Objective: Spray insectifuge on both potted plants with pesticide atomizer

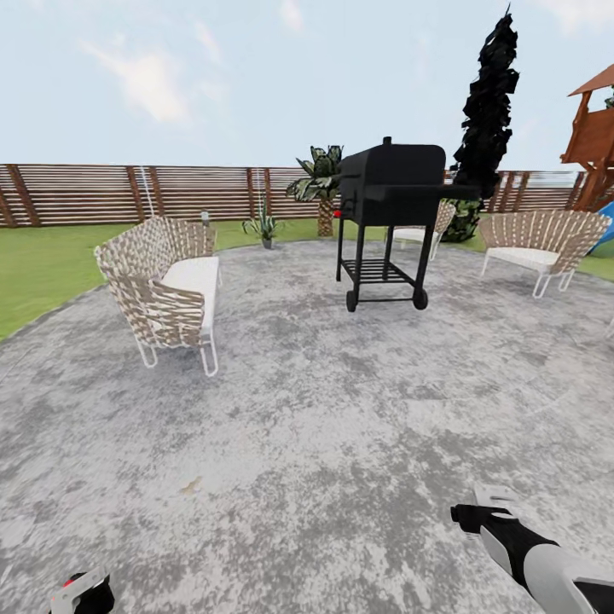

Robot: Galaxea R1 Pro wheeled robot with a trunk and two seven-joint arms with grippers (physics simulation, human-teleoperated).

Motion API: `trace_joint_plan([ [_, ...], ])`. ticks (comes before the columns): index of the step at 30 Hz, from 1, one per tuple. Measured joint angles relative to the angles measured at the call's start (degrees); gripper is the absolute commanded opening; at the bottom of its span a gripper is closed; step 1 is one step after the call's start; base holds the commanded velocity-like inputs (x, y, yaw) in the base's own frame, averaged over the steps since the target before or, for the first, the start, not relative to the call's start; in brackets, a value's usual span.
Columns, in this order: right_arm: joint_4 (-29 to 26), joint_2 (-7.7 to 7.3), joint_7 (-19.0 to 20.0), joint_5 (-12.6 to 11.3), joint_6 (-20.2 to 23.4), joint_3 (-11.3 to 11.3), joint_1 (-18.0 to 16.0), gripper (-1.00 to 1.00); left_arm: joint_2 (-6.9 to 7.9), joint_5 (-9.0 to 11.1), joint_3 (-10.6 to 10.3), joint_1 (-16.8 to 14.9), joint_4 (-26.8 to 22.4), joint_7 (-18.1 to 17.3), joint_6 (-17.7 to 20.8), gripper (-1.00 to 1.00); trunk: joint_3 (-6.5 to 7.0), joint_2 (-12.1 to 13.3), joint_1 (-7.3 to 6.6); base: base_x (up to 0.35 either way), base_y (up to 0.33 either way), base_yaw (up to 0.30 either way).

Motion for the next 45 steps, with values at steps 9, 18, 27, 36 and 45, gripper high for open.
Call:
trace_joint_plan([
  [9,0.0,0.00,0.0,0.0,0.0,0.0,0.0,1.00,0.00,0.0,0.0,0.0,0.0,0.0,0.0,-1.00,0.00,0.0,0.00,0.338,0.000,0.000],
  [18,0.0,0.00,0.0,0.0,0.0,0.0,0.0,1.00,0.00,0.0,0.0,0.0,0.0,0.0,0.0,-1.00,0.00,0.0,0.00,0.338,0.000,0.000],
  [27,0.0,0.00,0.0,0.0,0.0,0.0,0.0,1.00,0.00,0.0,0.0,0.0,0.0,0.0,0.0,-1.00,0.00,0.0,0.00,0.338,0.000,0.000],
  [36,0.0,0.00,0.0,0.0,0.0,0.0,0.0,1.00,0.00,0.0,0.0,0.0,0.0,0.0,0.0,-1.00,0.00,0.0,0.01,0.299,0.000,0.000],
  [45,0.0,0.00,0.0,0.0,0.0,0.0,0.0,1.00,0.00,0.0,0.0,0.0,0.0,0.0,0.1,-1.00,0.00,0.0,0.01,0.134,0.033,0.000],
])
